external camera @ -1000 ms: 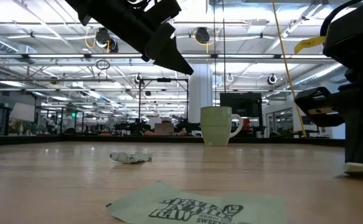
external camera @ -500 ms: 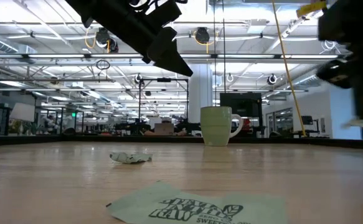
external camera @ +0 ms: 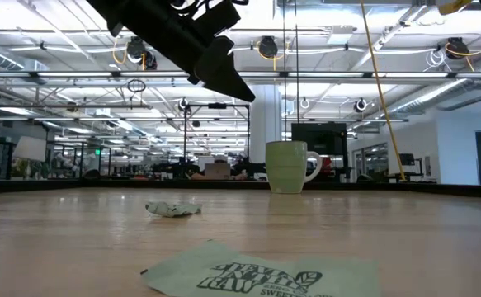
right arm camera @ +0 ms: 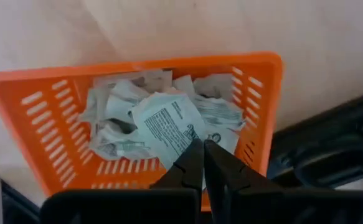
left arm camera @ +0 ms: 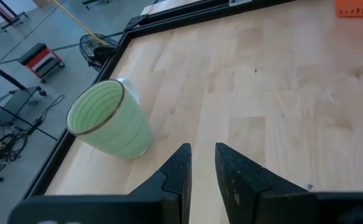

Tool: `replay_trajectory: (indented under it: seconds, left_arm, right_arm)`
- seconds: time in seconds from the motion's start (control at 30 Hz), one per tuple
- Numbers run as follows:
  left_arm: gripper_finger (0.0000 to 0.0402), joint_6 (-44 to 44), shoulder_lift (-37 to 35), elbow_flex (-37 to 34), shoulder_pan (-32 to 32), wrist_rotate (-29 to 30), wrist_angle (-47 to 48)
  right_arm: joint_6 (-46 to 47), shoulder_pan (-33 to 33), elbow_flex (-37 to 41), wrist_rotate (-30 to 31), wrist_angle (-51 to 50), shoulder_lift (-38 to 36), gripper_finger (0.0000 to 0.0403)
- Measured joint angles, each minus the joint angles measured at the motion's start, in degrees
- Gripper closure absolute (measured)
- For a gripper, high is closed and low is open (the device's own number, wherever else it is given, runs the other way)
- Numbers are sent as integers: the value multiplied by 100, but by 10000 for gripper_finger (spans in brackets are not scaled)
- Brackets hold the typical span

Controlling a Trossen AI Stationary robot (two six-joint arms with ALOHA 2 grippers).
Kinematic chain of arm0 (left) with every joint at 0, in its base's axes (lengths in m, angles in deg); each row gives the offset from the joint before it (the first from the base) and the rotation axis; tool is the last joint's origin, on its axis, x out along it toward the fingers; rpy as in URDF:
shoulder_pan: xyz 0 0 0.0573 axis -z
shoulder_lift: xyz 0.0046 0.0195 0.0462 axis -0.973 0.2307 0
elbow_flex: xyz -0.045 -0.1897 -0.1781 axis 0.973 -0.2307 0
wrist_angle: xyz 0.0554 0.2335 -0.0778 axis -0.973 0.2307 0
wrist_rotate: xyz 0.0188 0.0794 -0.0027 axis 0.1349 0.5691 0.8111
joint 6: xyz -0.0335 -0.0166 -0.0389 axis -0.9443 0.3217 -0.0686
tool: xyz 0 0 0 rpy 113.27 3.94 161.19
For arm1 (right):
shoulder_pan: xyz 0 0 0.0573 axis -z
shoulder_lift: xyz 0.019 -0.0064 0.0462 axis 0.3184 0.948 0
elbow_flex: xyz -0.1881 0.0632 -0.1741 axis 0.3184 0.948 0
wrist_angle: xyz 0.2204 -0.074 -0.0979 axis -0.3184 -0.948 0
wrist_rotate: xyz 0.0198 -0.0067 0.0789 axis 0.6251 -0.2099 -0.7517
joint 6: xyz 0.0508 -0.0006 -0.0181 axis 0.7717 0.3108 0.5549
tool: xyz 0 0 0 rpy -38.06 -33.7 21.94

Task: Pick and place Stevia / Truvia into bins
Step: Put the right stevia packet into the orange bin, then move the orange bin to the left of the table

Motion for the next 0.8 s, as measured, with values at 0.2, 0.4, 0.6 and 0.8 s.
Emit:
replay_trajectory:
  seconds: [0.2,0.4,0.6,0.8]
  left_arm:
    - [323,-22,0,0,2,-115,9]
    - [323,-22,0,0,11,-293,17]
    - [323,-22,0,-2,13,-297,154]
    - [323,1,0,-2,13,-297,138]
  right_arm:
    - [998,-314,97,-9,37,-4,400]
    - [1091,-413,491,-5,599,-2,353]
    - [718,-362,939,590,1690,-4,305]
    - [36,7,1052,1063,2372,-7,286]
